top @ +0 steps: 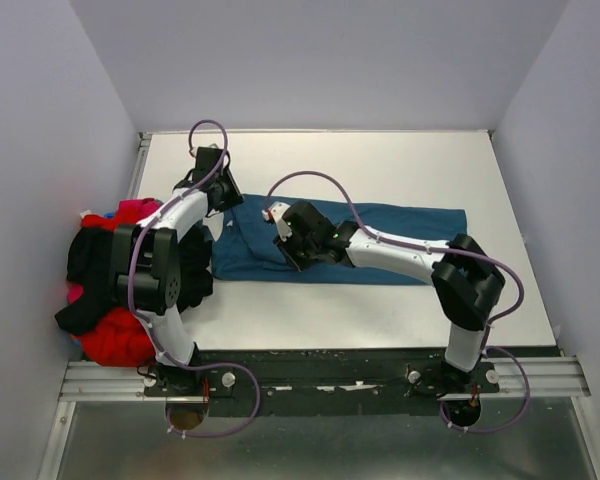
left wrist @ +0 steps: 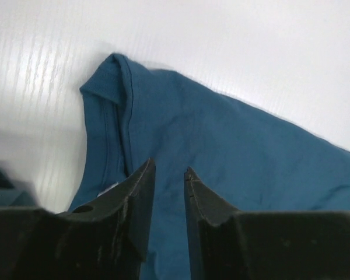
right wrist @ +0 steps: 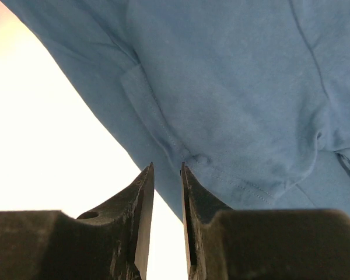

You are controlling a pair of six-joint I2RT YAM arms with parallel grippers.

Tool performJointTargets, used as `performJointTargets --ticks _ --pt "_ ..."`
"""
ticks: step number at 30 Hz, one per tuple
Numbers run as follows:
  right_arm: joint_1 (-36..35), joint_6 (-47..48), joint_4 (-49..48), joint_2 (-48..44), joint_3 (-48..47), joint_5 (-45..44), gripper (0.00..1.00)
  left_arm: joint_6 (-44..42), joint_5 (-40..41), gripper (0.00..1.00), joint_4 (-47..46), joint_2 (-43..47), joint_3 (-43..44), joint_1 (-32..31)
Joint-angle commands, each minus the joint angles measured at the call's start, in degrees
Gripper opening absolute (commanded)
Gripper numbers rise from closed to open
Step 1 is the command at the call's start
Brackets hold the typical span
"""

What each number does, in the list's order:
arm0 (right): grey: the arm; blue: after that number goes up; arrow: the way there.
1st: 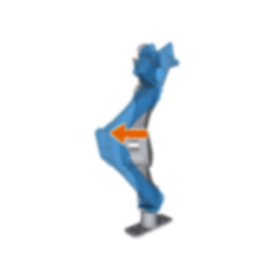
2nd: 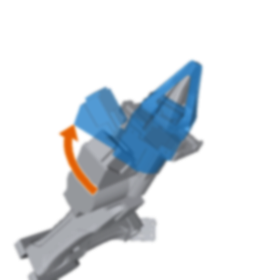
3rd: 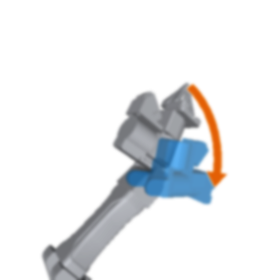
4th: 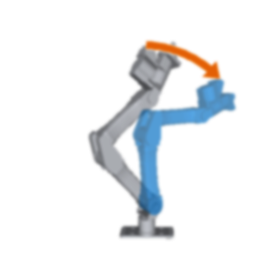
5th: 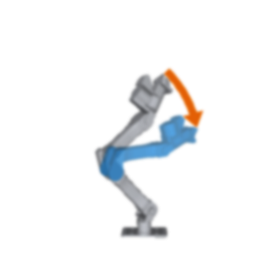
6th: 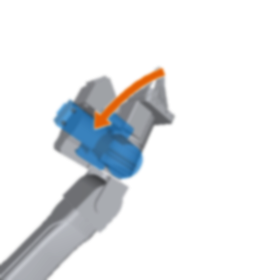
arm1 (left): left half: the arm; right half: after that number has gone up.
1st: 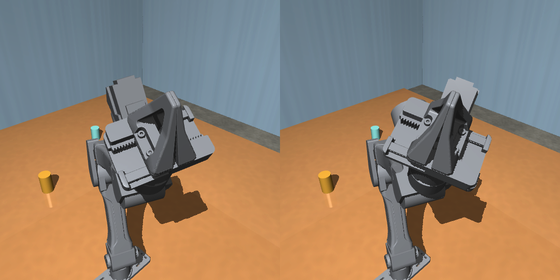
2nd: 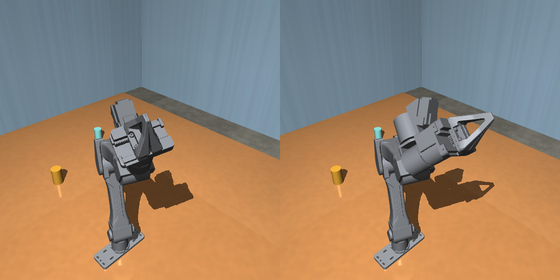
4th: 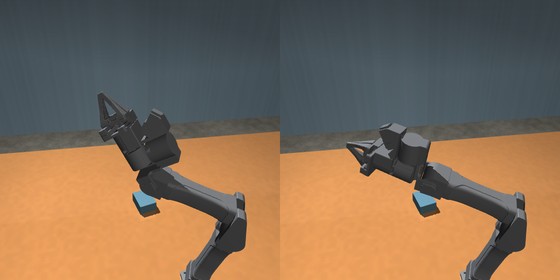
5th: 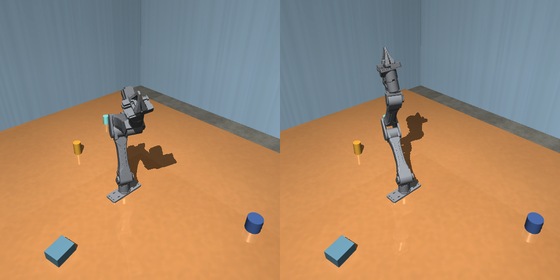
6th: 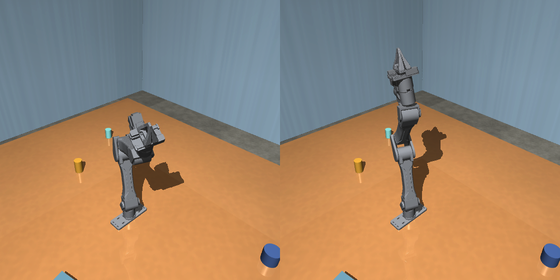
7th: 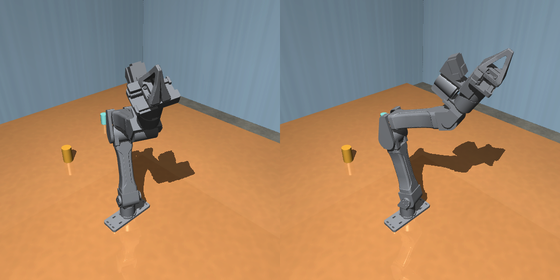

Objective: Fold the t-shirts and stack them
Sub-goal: Fold the other side of the tshirt into a rectangle

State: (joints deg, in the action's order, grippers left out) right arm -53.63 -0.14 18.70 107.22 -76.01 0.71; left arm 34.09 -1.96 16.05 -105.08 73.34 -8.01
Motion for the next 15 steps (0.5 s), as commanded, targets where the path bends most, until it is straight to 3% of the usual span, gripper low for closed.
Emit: performJointTargets --ticks 1,7,9,11,12,15 --pt "0.45 -4.86 -3.22 -5.17 3.93 -0.01 0.33 1.24 1.51 0.4 -1.2 10.31 -6.44 -1.3" --pt "6.15 -13.47 -7.62 -10.09 10.34 -0.01 0.29 5.98 2.91 0.4 -5.59 26.57 -22.08 -4.2" --pt "8.09 -15.23 -9.11 -10.98 12.02 1.13 0.23 7.48 3.71 0.4 -5.25 30.53 -26.13 -5.78" --pt "9.41 -16.99 -9.82 -10.8 12.46 2.71 0.05 8.89 3.98 0.4 -5.07 34.13 -29.64 -7.45" --pt "9.94 -17.69 -10.17 -10.46 12.38 3.41 0.01 9.76 3.89 0.41 -5.42 35.98 -31.75 -8.15" --pt "10.91 -20.33 -12.1 -8.79 11.76 7.27 0.01 12.84 3.36 0.48 -6.38 40.29 -36.59 -9.65"
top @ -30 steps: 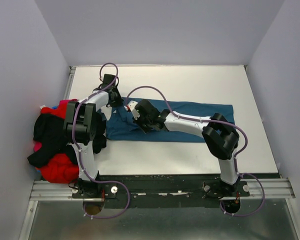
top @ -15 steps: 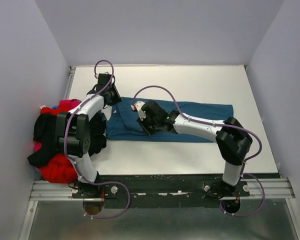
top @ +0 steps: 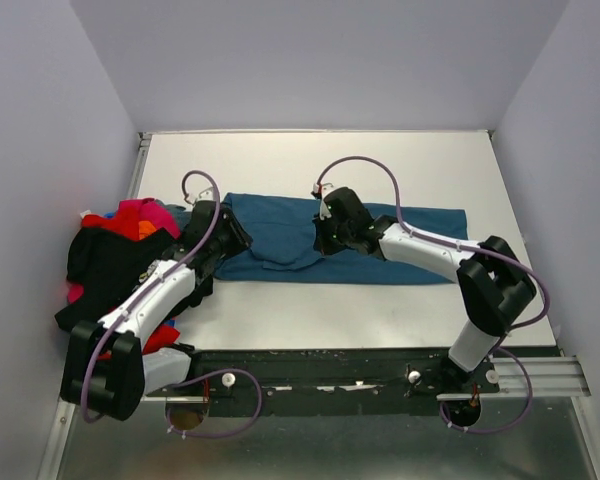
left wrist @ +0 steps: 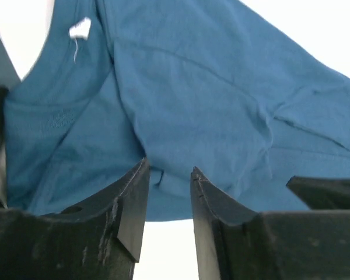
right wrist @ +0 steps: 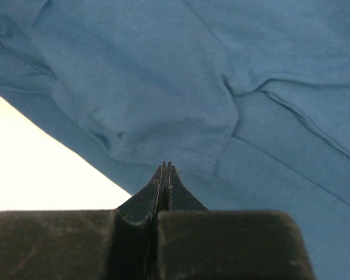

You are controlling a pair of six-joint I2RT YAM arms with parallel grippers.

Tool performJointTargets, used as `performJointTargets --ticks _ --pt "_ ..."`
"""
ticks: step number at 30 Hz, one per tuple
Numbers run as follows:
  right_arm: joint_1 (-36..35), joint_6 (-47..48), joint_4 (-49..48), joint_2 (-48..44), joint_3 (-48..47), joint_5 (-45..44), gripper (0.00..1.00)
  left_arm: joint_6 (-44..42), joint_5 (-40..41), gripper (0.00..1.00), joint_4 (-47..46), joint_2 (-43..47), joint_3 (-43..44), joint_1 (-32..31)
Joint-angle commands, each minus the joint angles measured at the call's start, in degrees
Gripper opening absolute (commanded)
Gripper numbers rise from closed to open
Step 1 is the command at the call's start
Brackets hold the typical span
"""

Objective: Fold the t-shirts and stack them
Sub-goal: Fold the other side of the tshirt into a rectangle

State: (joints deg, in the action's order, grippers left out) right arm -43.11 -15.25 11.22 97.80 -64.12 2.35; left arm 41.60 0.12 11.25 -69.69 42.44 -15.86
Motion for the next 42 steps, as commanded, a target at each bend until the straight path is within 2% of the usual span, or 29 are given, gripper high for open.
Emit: performJointTargets --ticks 1,7,12,16,34,36,38,42 --pt "0.75 -6.36 -4.54 1.25 -1.17 6.61 0.01 6.37 1.03 0.49 -2.45 5.87 -7.18 -2.24" --pt "1.54 -10.24 -5.15 6.96 -5.4 10.65 0.01 10.25 0.5 0.47 -7.11 6.86 -13.08 -3.56" --pt "1.54 -11.64 -8.49 10.65 -4.53 10.41 0.01 10.51 -1.77 0.47 -9.13 2.46 -12.47 -4.88" --pt "1.54 -12.26 -8.32 12.06 -5.14 9.17 0.01 10.52 -1.53 0.52 -10.28 -0.09 -11.68 -6.82" --pt "1.63 -12.44 -6.04 13.82 -6.9 9.69 0.01 10.6 -0.56 0.45 -10.01 -9.41 -7.9 -8.31" --pt "1.63 -12.53 -6.13 13.91 -6.9 9.87 0.01 10.78 -0.56 0.42 -10.54 -10.2 -7.72 -8.49" --pt "1.72 -12.44 -6.04 13.91 -6.99 9.87 0.01 11.22 -1.08 0.35 -10.98 -10.9 -7.72 -8.66" --pt "1.63 -12.44 -6.04 13.73 -6.9 9.6 0.01 11.31 -1.79 0.08 -10.98 -10.73 -7.81 -9.1"
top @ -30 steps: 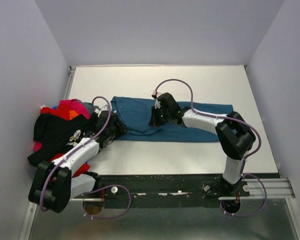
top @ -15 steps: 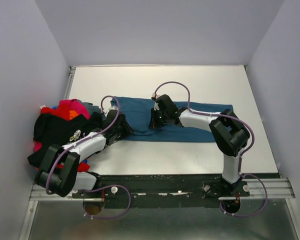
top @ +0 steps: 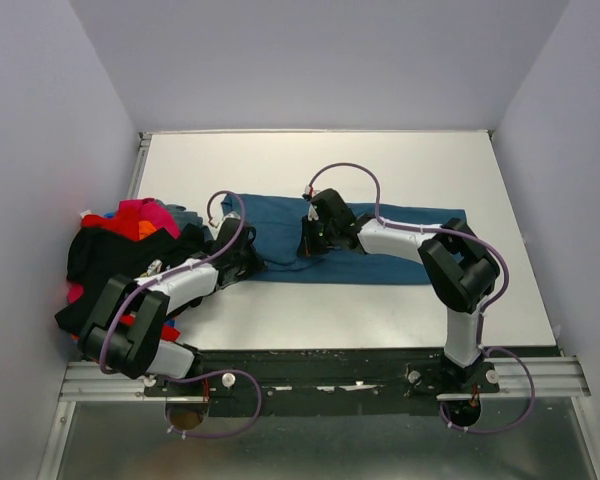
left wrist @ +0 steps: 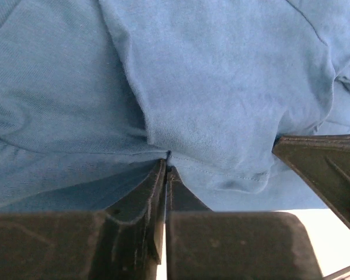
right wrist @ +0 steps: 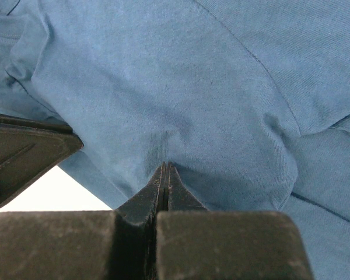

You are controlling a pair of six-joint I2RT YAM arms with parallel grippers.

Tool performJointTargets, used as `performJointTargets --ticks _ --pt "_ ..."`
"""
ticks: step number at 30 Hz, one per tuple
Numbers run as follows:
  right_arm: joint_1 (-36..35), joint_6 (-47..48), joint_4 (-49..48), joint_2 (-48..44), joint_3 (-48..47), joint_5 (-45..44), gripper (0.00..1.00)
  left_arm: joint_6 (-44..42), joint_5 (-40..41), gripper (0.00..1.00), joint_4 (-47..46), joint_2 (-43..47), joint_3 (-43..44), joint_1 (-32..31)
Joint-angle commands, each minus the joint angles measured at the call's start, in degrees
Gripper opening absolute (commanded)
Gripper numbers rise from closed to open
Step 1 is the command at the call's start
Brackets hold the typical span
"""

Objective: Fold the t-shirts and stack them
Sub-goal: Fold the other side of the tshirt into a rectangle

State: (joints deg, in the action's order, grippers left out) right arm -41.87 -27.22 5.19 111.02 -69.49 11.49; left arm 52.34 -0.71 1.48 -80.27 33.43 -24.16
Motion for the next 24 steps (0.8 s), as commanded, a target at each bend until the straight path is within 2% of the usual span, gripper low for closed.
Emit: performJointTargets --ticks 1,2,15,24 --pt "0.47 -0.38 -0.01 0.42 -1.43 0.38 0.01 0.57 -0.87 0.02 -1.12 0.37 1.11 -0.8" --pt "0.38 -0.46 -0.01 0.34 -1.43 0.38 0.01 0.57 -0.7 0.0 -1.12 0.9 0.85 -0.89" --pt "0.38 -0.37 0.78 0.16 -1.61 -0.67 0.01 0.49 -0.96 0.0 5.46 9.25 -1.08 -1.24" --pt "0.47 -0.11 1.4 0.25 -1.96 -1.47 0.01 2.59 -2.8 0.0 6.61 13.91 -6.18 -2.29"
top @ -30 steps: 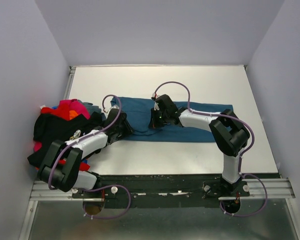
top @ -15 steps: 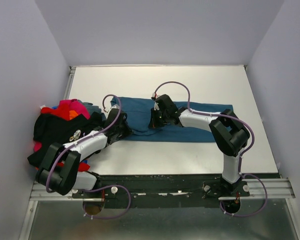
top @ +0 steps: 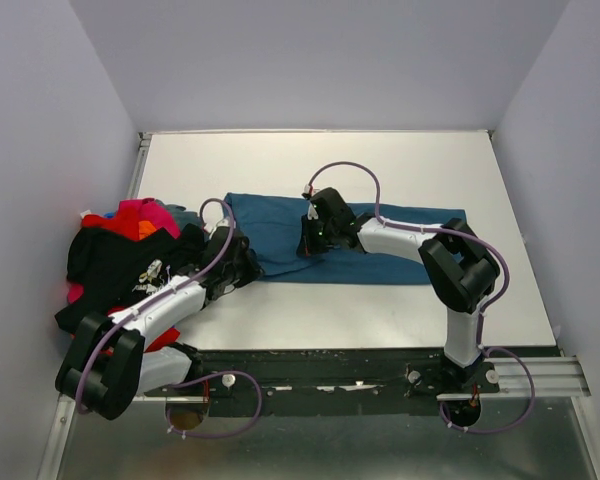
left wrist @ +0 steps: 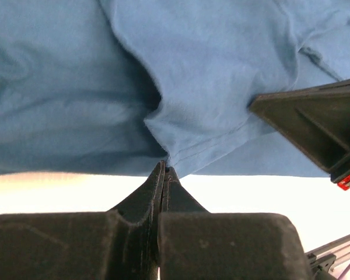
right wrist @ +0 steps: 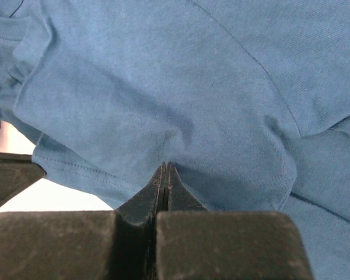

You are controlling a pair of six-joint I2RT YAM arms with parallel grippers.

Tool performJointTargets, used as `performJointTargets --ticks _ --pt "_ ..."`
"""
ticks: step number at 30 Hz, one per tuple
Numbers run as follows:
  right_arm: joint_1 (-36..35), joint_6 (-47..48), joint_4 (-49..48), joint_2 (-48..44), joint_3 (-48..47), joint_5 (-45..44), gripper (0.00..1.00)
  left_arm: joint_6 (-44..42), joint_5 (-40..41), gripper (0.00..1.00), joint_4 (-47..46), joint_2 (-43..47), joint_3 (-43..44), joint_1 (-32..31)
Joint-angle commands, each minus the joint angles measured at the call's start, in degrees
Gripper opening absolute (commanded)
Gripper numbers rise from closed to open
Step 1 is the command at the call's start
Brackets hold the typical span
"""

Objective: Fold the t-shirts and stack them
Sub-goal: Fold the other side of the tshirt into a rectangle

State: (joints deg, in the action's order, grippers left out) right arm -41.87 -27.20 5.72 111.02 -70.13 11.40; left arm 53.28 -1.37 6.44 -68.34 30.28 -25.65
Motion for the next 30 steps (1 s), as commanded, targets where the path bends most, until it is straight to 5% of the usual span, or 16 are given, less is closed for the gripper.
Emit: performJointTargets --ticks 1,9,14,18,23,30 --pt "0.47 -0.13 0.88 0.25 -1.33 -1.29 0.01 1.92 -2.32 0.0 1.3 2.15 -3.82 -0.98" --pt "0.56 -0.05 1.31 -0.1 -1.33 -2.17 0.01 4.64 -2.94 0.0 -1.25 1.54 -6.2 -3.0" --pt "0.47 0.48 0.7 -2.47 0.42 -3.84 0.08 4.12 -2.15 0.17 -0.38 1.97 -4.97 -3.35" --pt "0.65 -0.13 0.7 -5.81 2.97 -7.96 0.26 3.85 -1.36 0.2 1.55 4.61 -3.83 -3.71" --pt "1.61 -1.01 0.88 -10.29 7.54 -11.13 0.33 2.62 0.92 0.41 4.99 6.11 -2.42 -3.79" --pt "8.2 -5.05 1.58 -6.88 8.87 -1.66 0.33 2.62 2.42 0.5 4.03 4.97 -3.12 -3.79"
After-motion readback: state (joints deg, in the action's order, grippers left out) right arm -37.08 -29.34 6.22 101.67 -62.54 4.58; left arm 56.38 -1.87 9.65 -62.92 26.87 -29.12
